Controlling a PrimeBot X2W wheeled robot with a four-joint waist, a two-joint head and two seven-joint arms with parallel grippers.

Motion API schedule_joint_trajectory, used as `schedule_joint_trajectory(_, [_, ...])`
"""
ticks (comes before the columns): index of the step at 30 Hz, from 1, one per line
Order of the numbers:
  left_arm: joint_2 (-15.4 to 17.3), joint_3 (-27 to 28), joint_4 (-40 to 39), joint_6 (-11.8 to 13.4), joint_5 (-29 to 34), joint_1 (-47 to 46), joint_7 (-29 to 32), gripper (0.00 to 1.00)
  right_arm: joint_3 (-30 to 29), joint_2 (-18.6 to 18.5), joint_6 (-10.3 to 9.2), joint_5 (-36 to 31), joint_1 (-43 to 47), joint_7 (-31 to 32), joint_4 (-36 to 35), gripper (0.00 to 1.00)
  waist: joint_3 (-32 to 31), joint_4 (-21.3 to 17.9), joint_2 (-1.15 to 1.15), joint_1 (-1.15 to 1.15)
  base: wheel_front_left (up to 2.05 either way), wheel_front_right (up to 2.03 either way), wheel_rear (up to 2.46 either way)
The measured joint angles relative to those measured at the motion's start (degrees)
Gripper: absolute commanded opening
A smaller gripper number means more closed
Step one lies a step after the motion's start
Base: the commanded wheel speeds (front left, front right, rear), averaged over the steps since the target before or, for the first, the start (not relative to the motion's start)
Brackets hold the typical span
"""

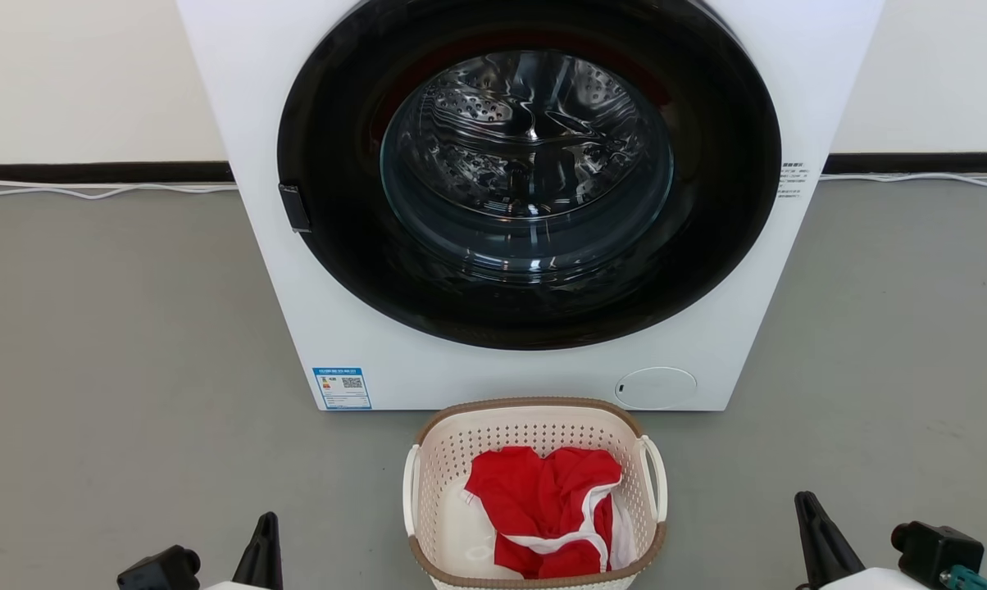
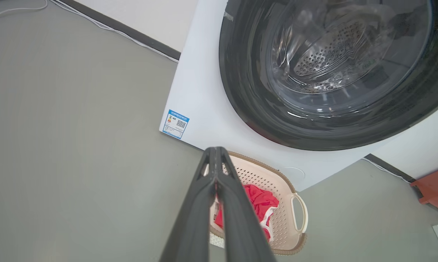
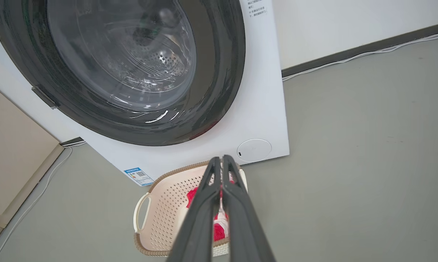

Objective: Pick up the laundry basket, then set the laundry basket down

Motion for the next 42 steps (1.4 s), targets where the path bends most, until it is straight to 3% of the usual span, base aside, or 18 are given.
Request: schedule_joint_trajectory(42, [-0.3, 2.7, -2.1, -2.7, -23.9, -2.1, 5.9, 0.0, -0.9, 0.0, 0.0, 29.2, -2.7, 3.1, -0.5, 0.0, 1.0, -0.6, 0.0, -0.01, 0.0, 0.0, 0.0])
